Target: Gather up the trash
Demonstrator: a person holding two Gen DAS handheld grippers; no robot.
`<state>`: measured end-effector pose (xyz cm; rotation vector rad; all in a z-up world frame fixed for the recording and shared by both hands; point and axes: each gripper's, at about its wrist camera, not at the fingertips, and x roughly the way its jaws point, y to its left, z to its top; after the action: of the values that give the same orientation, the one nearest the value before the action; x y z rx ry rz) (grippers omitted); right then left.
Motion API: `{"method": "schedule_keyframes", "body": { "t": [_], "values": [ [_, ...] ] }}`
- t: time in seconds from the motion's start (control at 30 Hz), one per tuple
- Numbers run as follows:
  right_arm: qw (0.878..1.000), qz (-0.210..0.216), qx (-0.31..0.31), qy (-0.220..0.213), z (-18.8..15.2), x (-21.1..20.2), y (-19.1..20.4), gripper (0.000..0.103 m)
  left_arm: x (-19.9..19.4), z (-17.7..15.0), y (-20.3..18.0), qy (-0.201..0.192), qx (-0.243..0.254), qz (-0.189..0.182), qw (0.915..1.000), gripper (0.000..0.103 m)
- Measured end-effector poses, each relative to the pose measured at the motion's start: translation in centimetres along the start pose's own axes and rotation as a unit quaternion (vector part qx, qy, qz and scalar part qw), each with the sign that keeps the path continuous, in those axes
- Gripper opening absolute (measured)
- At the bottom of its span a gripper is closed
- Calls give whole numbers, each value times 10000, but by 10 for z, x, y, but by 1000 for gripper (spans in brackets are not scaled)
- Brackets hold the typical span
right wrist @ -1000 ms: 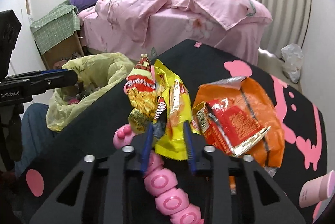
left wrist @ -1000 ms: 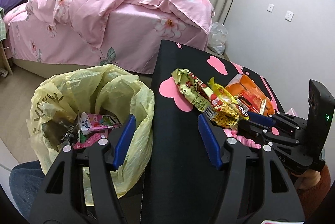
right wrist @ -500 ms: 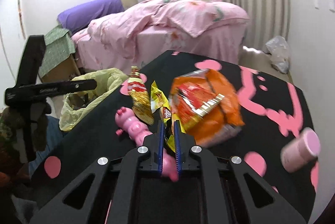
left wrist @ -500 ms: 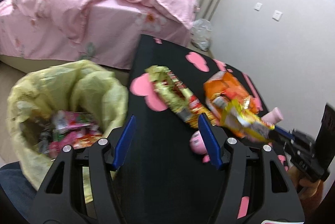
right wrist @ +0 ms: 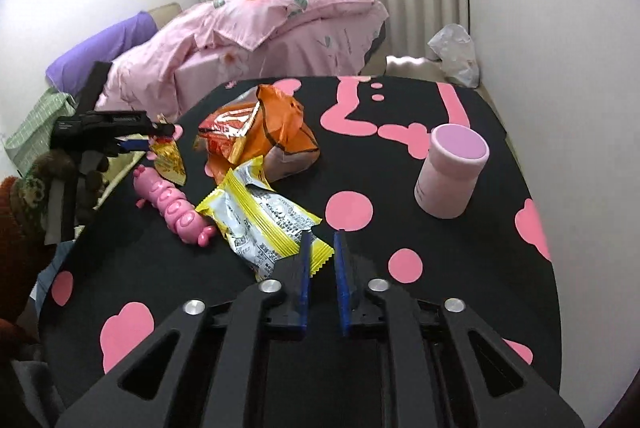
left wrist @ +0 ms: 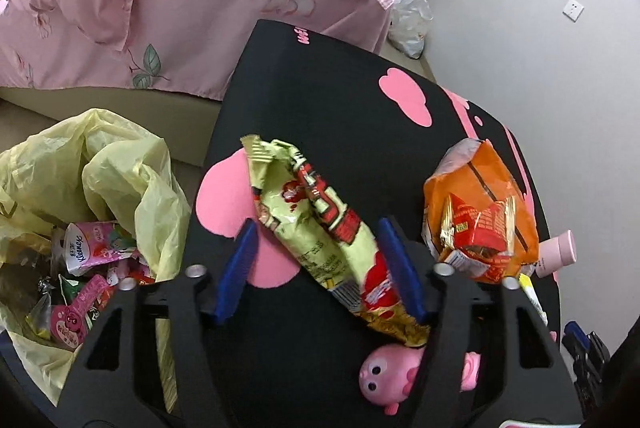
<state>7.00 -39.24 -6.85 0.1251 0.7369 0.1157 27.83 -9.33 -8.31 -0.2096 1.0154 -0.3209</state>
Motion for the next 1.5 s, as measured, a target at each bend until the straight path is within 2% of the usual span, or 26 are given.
{"method": "schedule_keyframes", "body": {
  "t": [0.07,0.1,0.13,0.17,0.23,0.37,0.5,0.6,0.63,0.67,0.73,0.8,0.83,0.87,1.0,1.07,1.23,1.37,1.5],
  "values": [
    [9990,399,85,-195,-2,-3,-3,63,0,0,4,-31,-116,-132,9998,41],
    [9981,559,92,-242,-3,-2,-3,64,-2,0,6,-62,-173,-201,9996,37],
    [9968,762,72,-238,-4,-1,-2,64,-7,0,7,-123,-200,-249,9994,26],
    [9959,894,-16,-110,-4,3,3,64,-13,0,7,-203,-185,-271,9993,22],
    [9964,805,-263,73,-4,11,12,64,-29,0,3,-349,-83,-307,9989,15],
    [9951,548,-807,176,-1,21,33,64,-63,-5,-8,-486,226,-533,9971,12],
    [9941,574,-904,184,7,30,36,64,-83,-22,-21,-31,606,-1099,9921,12],
    [9951,556,-778,230,11,38,31,64,-91,-41,-31,392,807,-1701,9813,12],
    [9957,558,-693,262,12,40,28,64,-94,-45,-34,438,859,-1802,9789,12],
    [9963,560,-564,324,11,44,24,64,-97,-48,-36,407,940,-1817,9780,12],
    [9970,514,-433,382,9,46,20,64,-104,-47,-35,48,1142,-1537,9815,12],
    [9974,463,-373,399,5,45,16,64,-111,-47,-34,-374,1338,-1384,9806,25],
    [9976,433,-346,418,3,45,14,64,-114,-47,-34,-622,1494,-1421,9765,39],
    [9977,397,-309,447,0,44,12,64,-114,-48,-35,-727,1572,-1442,9743,43],
    [9980,335,-186,503,-7,43,4,64,-109,-42,-34,-812,1789,-1591,9675,48],
    [9980,305,-132,546,-11,43,1,64,-101,-36,-37,-760,1875,-1621,9658,52],
    [9971,288,-99,693,-19,45,-1,64,-60,-14,-51,-456,2105,-1660,9623,52],
    [9970,216,-139,732,-27,40,0,64,-8,2,-56,178,1882,-1498,9705,52],
    [9970,266,-105,721,-31,38,-3,64,9,-6,-54,519,1801,-1334,9732,52]
  ]
}}
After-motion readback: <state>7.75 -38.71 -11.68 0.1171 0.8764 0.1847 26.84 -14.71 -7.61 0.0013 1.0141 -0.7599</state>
